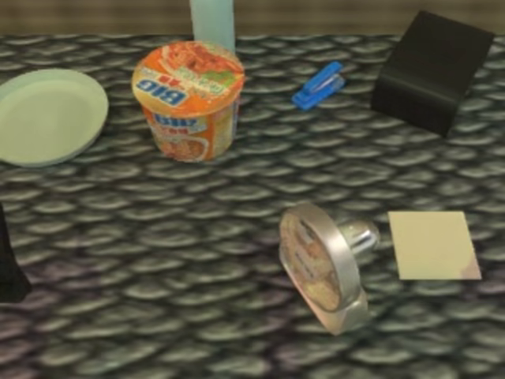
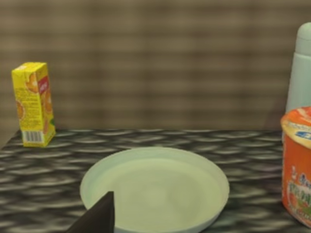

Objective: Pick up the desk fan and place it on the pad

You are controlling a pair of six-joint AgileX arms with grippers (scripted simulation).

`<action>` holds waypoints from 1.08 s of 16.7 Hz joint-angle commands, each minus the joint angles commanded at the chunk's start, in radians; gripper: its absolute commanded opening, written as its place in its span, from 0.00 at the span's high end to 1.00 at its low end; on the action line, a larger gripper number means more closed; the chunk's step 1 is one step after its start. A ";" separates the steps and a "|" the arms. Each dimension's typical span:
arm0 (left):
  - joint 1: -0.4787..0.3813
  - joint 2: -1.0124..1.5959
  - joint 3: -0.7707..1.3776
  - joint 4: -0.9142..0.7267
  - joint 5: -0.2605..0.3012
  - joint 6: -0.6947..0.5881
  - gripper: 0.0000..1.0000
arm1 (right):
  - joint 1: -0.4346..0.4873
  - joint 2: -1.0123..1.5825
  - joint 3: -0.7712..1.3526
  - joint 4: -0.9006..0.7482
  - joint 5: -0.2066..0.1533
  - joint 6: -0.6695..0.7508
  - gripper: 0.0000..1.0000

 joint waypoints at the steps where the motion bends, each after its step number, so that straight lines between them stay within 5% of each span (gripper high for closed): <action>1: 0.000 0.000 0.000 0.000 0.000 0.000 0.00 | 0.000 0.000 0.000 0.000 0.000 0.000 0.00; 8: 0.000 0.000 0.000 0.000 0.000 0.000 0.00 | 0.100 0.220 0.209 -0.199 0.001 0.021 0.00; 18: 0.000 0.000 0.000 0.000 0.000 0.000 0.00 | 0.457 1.173 1.114 -0.873 0.001 0.142 0.00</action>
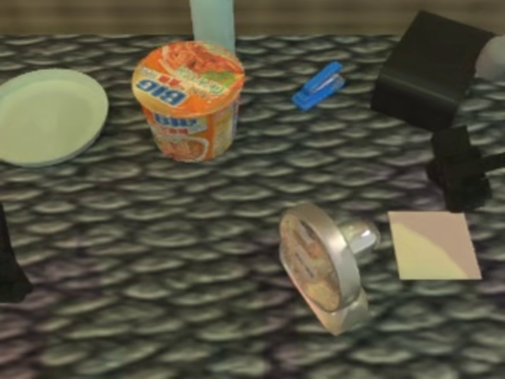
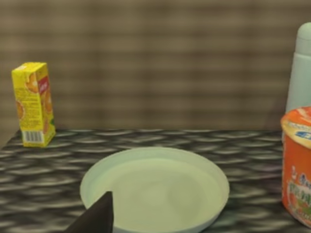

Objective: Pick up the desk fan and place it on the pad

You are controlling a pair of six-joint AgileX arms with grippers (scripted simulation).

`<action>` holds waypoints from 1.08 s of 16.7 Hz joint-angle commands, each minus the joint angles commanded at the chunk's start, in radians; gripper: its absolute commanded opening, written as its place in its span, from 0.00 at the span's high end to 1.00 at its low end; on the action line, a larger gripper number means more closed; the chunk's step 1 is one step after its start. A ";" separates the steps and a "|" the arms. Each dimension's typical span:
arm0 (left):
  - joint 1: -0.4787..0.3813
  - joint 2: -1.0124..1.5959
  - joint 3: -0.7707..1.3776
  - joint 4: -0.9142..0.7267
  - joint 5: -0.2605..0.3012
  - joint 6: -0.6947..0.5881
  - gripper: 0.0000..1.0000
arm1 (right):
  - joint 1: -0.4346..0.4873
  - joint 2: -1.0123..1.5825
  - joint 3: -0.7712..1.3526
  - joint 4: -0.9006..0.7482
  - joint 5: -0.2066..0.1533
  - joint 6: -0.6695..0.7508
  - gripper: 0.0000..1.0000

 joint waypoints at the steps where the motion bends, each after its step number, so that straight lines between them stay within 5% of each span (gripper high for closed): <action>1: 0.000 0.000 0.000 0.000 0.000 0.000 0.00 | 0.037 0.102 0.098 -0.068 0.000 0.013 0.00; 9: 0.000 0.000 0.000 0.000 0.000 0.000 0.00 | 0.263 0.720 0.674 -0.502 0.000 0.088 0.00; 18: 0.000 0.000 0.000 0.000 0.000 0.000 0.00 | 0.296 0.813 0.749 -0.574 0.001 0.097 0.00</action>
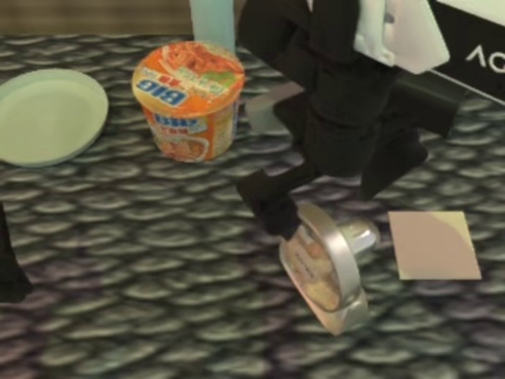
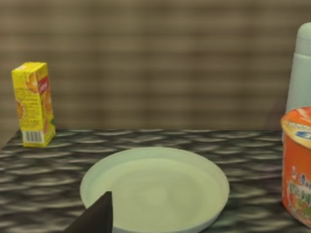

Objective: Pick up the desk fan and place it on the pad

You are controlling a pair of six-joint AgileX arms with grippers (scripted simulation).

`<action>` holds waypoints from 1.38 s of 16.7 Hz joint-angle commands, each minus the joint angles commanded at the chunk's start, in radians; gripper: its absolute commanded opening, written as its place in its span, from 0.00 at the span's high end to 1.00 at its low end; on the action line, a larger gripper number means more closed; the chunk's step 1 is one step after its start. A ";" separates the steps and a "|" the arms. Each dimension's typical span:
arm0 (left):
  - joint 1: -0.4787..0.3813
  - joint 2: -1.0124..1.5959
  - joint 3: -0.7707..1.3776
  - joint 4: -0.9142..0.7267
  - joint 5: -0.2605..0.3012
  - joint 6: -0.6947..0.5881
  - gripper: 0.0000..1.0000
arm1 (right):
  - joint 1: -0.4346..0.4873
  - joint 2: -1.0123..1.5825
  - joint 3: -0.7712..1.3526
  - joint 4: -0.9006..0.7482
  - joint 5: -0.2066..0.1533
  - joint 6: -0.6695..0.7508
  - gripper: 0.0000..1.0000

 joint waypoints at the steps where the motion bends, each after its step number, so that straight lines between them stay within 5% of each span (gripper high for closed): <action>1: 0.000 0.000 0.000 0.000 0.000 0.000 0.00 | 0.001 0.000 -0.014 0.014 0.000 -0.001 0.00; 11: 0.000 0.000 0.000 0.000 0.000 0.000 0.00 | 0.006 -0.003 -0.198 0.194 0.000 0.003 0.00; 23: 0.000 0.000 0.000 0.000 0.000 0.000 0.00 | 0.006 -0.003 -0.198 0.194 0.000 0.003 0.90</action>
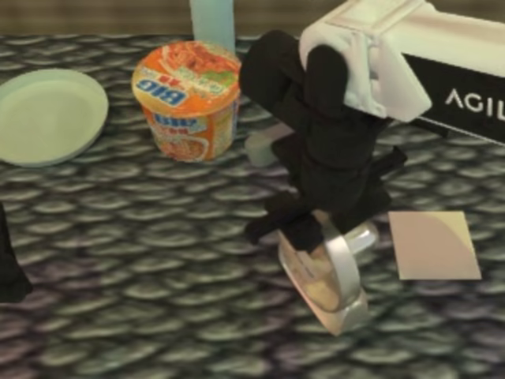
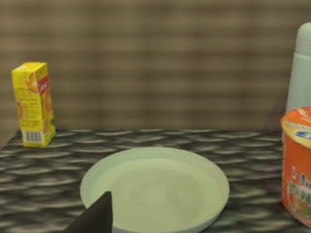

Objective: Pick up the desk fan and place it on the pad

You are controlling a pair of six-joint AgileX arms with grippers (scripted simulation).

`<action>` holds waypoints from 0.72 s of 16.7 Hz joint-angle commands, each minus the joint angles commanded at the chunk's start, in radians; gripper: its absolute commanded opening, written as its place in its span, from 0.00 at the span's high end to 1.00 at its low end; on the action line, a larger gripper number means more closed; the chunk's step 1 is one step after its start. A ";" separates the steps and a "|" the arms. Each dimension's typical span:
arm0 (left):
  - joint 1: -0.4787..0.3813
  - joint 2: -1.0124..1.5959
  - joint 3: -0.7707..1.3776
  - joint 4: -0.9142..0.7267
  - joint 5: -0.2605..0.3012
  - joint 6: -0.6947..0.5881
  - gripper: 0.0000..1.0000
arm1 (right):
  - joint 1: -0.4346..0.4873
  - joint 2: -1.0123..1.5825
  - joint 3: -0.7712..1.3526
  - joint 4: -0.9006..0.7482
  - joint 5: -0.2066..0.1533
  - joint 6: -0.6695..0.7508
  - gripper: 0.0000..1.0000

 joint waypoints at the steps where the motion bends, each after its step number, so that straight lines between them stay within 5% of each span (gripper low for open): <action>1: 0.000 0.000 0.000 0.000 0.000 0.000 0.00 | 0.000 0.000 0.000 0.000 0.000 0.000 0.98; 12: 0.000 0.000 0.000 0.000 0.000 0.000 0.00 | -0.001 -0.002 0.018 -0.018 0.000 0.001 1.00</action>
